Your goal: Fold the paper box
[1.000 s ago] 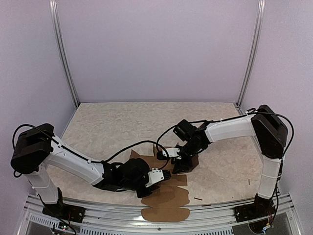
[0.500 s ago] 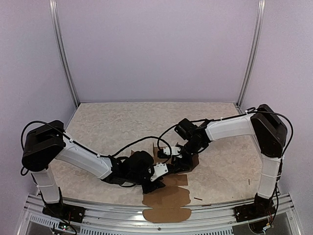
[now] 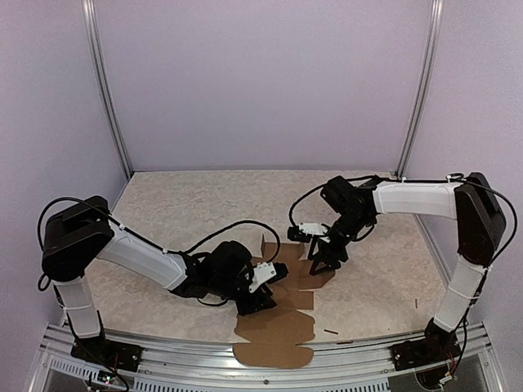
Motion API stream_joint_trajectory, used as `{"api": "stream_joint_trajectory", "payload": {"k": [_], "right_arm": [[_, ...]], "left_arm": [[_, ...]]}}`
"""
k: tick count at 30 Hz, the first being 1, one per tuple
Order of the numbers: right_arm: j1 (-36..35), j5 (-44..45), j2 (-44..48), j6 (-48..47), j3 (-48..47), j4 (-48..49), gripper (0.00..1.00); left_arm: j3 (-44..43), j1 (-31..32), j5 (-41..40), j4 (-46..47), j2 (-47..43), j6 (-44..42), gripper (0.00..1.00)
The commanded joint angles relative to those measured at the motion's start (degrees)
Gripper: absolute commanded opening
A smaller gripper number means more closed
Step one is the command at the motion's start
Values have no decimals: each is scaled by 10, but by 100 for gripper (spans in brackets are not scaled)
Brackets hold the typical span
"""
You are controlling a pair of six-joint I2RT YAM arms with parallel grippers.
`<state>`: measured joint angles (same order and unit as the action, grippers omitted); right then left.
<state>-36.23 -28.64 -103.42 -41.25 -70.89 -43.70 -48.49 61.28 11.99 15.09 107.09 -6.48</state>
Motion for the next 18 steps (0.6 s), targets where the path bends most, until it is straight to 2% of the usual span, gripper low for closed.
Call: {"api": "stream_joint_trajectory", "payload": {"k": [1,5,12,18], "right_arm": [[4,-51,57,0,12,-20,56],[3,-68,74,40,57,2,54],[4,-27,79,57,99,-3,53],[7,20,74,102,96,32,47]], "left_arm": [[1,-21,28,-64,34,32,34],[-25,-40,46,-96,48,60,34],[-61,-59,45,-125,72,114,33],[-91,-66,-19,-144,80,151,22]]}}
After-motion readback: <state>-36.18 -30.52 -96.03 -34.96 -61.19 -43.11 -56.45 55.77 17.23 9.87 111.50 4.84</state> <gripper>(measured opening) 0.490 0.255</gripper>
